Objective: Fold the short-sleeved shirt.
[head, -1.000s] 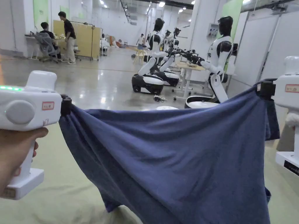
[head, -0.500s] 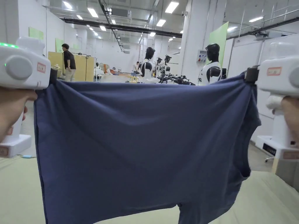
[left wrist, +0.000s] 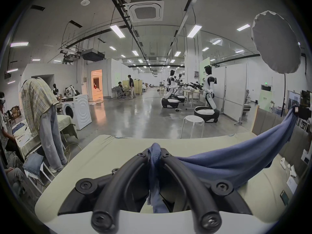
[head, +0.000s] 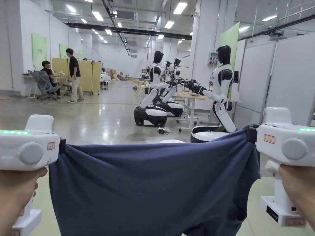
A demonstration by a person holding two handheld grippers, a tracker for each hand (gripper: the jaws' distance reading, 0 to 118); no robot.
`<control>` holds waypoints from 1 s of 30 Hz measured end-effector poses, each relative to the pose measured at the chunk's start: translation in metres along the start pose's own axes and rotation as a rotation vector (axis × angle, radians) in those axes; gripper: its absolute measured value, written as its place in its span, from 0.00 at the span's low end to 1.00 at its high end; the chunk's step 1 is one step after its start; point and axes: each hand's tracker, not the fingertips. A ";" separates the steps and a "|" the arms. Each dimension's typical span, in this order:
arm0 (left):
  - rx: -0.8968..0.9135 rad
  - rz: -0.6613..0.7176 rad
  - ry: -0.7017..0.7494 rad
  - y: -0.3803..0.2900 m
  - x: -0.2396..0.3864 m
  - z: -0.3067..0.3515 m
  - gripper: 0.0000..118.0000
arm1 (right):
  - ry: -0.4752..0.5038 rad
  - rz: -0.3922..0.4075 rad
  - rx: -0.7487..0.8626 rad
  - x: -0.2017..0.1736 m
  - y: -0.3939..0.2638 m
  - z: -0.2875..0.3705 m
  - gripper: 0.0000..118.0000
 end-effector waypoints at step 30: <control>-0.056 -0.061 -0.097 -0.297 -0.001 0.309 0.60 | 0.113 -0.042 -0.293 -0.012 -0.310 0.294 1.00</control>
